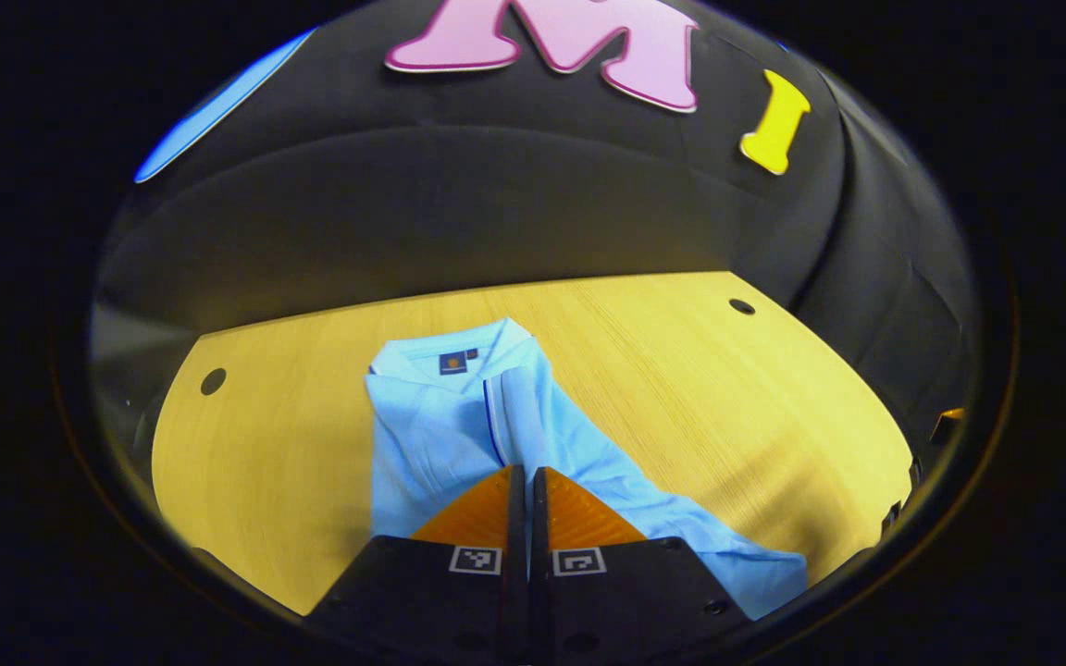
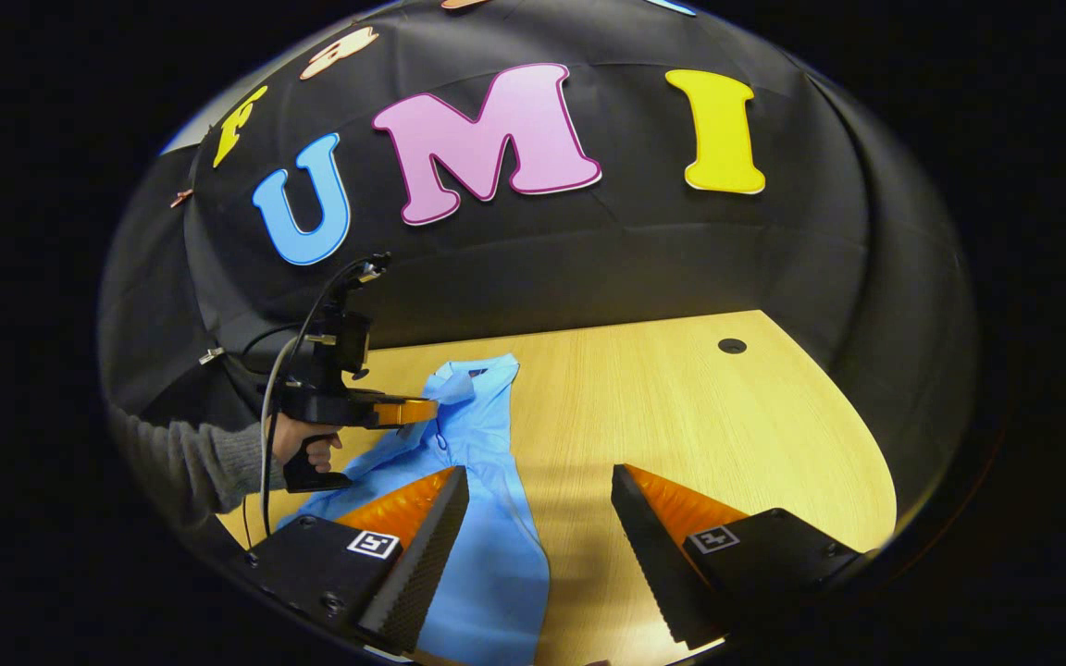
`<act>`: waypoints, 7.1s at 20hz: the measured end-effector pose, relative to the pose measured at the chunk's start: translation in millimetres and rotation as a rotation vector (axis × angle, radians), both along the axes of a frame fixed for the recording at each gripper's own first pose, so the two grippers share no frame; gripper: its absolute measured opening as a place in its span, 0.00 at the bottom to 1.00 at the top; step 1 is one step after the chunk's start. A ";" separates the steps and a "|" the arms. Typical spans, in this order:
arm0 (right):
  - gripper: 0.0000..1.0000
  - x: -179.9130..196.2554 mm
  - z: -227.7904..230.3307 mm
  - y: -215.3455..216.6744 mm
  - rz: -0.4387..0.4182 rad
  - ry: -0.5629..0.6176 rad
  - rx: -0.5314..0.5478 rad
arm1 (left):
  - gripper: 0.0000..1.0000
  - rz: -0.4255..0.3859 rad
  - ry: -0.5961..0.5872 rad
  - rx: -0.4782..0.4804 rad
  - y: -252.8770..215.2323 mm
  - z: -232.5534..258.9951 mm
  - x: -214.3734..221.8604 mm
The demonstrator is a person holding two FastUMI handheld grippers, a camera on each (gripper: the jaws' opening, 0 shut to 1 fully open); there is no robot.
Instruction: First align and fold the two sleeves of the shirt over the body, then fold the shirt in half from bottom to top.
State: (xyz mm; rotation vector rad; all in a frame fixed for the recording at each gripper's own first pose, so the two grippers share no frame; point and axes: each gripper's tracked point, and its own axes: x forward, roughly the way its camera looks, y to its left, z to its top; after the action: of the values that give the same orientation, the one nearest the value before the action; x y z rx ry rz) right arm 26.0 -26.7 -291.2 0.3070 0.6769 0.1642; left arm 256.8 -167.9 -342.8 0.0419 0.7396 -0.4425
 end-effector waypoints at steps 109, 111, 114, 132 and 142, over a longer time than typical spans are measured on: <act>0.07 165.3 -46.2 61.4 -0.039 -0.034 -0.071 | 0.06 0.306 -0.272 -0.064 149.1 111.6 -18.6; 0.07 197.8 -49.6 58.3 -0.047 -0.057 -0.078 | 0.06 0.322 -0.291 -0.074 147.0 113.7 14.5; 0.07 243.9 -62.9 57.1 -0.051 -0.077 -0.094 | 0.06 0.333 -0.306 -0.054 147.1 106.4 70.0; 0.07 390.9 -197.6 74.4 -0.069 0.015 -0.152 | 0.06 0.329 -0.215 0.090 155.5 -9.1 221.6; 0.11 370.2 -254.6 80.7 -0.066 0.165 -0.166 | 0.06 0.327 -0.078 0.155 155.4 -56.0 210.7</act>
State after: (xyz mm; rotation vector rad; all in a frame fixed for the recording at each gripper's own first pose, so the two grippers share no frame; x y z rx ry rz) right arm 396.2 54.0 -545.8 0.1839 0.8379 0.0192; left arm 467.5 -12.5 -398.8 0.0817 0.6882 -0.0710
